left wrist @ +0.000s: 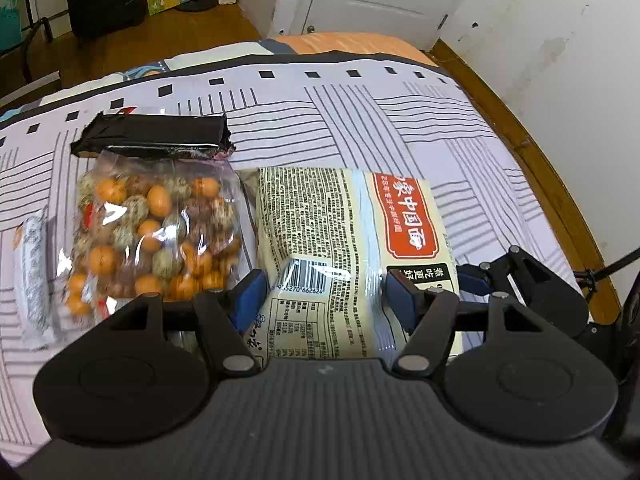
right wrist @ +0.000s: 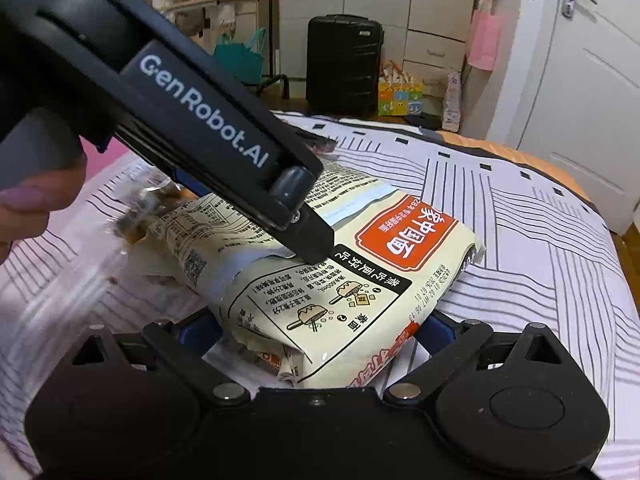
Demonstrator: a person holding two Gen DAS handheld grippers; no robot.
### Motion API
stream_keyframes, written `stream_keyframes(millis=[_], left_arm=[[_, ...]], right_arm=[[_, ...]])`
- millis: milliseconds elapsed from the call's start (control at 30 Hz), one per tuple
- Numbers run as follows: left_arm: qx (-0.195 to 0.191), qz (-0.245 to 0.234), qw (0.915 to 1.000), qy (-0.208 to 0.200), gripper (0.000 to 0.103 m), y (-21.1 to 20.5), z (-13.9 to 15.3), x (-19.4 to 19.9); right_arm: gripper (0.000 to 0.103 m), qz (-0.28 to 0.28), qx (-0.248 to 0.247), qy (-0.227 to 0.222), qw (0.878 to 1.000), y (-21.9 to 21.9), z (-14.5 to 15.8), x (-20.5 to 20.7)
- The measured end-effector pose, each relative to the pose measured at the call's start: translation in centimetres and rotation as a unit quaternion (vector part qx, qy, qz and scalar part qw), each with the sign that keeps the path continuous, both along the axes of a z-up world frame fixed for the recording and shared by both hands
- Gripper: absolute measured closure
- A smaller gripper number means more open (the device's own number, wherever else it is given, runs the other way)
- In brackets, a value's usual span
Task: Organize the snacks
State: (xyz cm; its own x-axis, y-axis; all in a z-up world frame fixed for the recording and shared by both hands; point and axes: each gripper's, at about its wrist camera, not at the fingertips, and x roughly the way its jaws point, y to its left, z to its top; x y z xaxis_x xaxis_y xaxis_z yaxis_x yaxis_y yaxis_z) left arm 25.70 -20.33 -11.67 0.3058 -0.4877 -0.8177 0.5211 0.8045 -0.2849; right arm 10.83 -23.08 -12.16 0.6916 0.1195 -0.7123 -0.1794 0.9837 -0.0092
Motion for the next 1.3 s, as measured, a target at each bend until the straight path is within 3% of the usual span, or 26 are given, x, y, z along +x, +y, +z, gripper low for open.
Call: stream_keyframes(millis=[267, 600, 900, 1300], left_arm=[[0.003, -0.013, 0.9999, 0.004, 0.039, 1.6, 3.3, -3.0], [0.0, 0.007, 0.9999, 0.01, 0.039, 5.9, 8.3, -6.6], [-0.012, 0.053, 0.9985, -0.01, 0.039, 11.7, 11.3, -10.4], [-0.027, 0.142, 0.9895, 0.0, 0.039, 20.4, 13.8, -13.9]], right_arm=[[0.003, -0.006, -0.001, -0.004, 1.0, 1.5, 3.5, -2.7], [0.003, 0.036, 0.01, 0.022, 0.999, 4.9, 8.5, -5.3], [0.003, 0.089, -0.005, 0.025, 0.996, 9.3, 11.6, -6.4], [0.003, 0.184, -0.014, 0.046, 0.982, 15.9, 14.4, -4.5]])
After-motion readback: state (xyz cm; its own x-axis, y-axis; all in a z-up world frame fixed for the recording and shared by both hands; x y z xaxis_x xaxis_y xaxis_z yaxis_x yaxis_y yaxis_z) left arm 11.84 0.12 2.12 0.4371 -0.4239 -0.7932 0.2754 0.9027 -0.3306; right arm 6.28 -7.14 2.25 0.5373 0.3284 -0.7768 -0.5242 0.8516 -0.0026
